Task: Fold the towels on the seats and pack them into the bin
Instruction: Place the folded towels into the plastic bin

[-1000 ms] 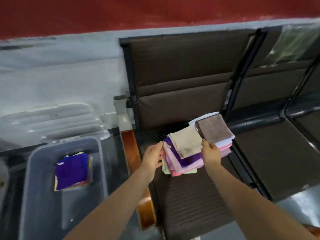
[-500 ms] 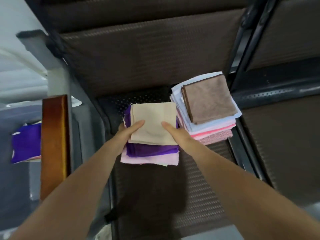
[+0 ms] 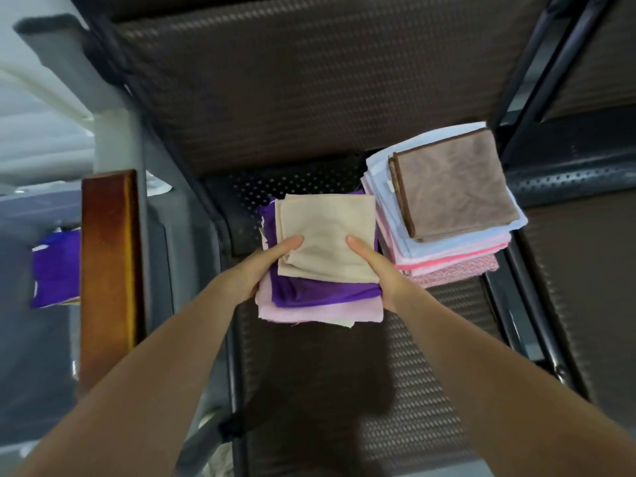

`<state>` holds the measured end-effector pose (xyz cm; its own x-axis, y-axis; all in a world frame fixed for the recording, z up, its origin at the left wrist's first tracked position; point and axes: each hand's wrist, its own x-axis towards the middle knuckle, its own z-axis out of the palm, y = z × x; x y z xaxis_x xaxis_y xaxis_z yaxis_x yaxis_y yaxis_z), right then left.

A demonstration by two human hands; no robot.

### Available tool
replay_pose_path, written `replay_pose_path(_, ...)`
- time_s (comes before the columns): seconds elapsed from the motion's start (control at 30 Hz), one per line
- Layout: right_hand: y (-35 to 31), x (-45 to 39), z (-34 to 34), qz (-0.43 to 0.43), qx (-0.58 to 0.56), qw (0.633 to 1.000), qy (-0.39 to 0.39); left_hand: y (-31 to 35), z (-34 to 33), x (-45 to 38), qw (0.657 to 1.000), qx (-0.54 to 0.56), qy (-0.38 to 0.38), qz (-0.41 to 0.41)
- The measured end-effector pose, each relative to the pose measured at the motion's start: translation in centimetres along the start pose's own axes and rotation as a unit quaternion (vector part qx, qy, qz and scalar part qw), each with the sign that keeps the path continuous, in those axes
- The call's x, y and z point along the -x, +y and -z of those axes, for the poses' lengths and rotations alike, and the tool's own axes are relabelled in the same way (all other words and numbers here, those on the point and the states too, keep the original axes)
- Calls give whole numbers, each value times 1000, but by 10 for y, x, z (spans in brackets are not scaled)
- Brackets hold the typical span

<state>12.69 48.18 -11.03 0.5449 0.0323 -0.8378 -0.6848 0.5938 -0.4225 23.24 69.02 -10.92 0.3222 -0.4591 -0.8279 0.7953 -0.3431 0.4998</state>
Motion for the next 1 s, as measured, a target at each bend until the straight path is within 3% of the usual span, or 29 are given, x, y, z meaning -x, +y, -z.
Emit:
replay_pose_path(0.13,-13,23,-12,0,8,998,-59,-1,6,7,999,32,-11,-39)
replay_pose_path(0.3,-2,35,-28,-7,22,999,-35,-17,12,25,996,65,-6,-66)
replay_pose_path(0.47,-13,67,-41,-13,18,999,-31,-10,6,53,993,108,-43,6)
replay_pose_path(0.6,-46,111,-73,4,10,1000,-15,32,-1,102,993,99,-48,-41)
replay_pose_path(0.83,-107,174,-201,84,17,995,-57,131,52,218,980,87,-3,-176)
replay_pose_path(1.0,-77,175,-323,107,3,990,-91,149,151,295,978,72,27,-194)
